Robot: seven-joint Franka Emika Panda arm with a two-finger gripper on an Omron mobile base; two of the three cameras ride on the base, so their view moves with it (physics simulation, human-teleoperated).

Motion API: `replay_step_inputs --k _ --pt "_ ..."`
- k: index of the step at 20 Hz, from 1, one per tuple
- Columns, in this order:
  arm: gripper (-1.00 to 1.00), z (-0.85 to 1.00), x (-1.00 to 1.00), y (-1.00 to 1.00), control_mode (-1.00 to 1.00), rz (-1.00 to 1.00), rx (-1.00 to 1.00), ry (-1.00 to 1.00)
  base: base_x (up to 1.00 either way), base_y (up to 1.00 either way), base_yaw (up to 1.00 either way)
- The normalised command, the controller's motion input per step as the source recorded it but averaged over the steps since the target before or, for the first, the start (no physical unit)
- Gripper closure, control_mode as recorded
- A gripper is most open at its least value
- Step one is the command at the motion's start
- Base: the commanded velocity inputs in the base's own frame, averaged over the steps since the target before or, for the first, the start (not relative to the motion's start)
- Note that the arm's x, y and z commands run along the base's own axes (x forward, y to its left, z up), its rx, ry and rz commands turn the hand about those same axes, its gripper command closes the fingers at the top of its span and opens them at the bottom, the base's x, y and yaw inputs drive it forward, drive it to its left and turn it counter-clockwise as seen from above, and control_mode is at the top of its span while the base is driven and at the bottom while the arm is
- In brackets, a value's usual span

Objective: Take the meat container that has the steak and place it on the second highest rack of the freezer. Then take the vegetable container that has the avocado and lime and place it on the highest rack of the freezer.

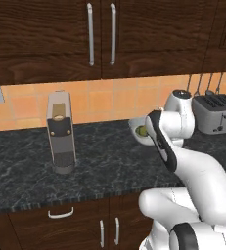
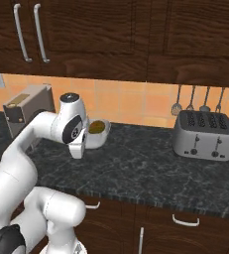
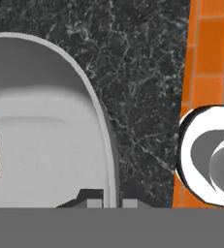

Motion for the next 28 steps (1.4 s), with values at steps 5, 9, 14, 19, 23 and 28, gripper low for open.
replay_step_inputs --k 5,9,14,19,23,28 --pt "1.00 0.55 -0.48 0.00 -1.00 -0.29 0.19 0.00 0.00 0.00 0.00" --pt "1.00 0.30 -0.85 0.00 -1.00 -0.02 0.07 0.00 0.00 0.00 0.00" --pt "1.00 0.03 -0.76 0.15 -1.00 0.00 -0.01 0.00 0.00 0.00 0.00" --pt "1.00 0.09 -0.22 0.24 -1.00 0.02 -0.02 -0.16 0.00 0.00 0.00" --pt "1.00 0.17 0.00 0.00 -1.00 0.00 0.00 -0.02 0.00 0.00 0.00" --pt "1.00 0.19 0.00 0.00 -1.00 0.00 -0.06 0.01 0.00 0.00 0.00"
